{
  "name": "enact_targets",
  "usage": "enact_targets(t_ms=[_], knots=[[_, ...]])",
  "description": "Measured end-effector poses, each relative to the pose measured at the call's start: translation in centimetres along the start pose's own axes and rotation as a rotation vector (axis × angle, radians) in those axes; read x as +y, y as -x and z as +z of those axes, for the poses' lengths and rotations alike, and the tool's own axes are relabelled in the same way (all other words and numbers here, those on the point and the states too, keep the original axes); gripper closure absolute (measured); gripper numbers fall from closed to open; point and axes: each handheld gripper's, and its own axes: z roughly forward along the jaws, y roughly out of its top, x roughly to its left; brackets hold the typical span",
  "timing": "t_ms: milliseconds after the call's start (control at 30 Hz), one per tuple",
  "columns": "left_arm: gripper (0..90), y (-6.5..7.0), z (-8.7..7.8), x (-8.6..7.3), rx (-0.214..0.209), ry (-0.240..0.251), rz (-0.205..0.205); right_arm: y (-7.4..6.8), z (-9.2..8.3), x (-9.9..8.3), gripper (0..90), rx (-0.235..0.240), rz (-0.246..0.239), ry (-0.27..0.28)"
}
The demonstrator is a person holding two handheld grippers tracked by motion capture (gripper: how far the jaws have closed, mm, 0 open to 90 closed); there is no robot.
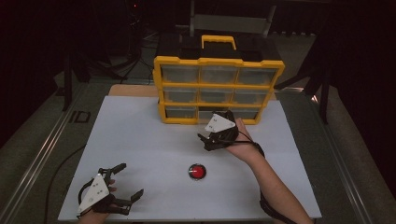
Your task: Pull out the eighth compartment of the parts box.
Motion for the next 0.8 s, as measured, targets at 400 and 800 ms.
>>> enact_targets(t_ms=[400, 800], knots=[[0.1, 0.0, 0.1, 0.0, 0.001, -0.003, 0.001, 1.1, -2.1, -1.2, 9.9, 0.002, 0.187, 0.083], [0.1, 0.0, 0.0, 0.0, 0.002, -0.003, -0.007, 1.3, -4.2, -2.6, 9.7, 0.000, 0.262, 0.117]])
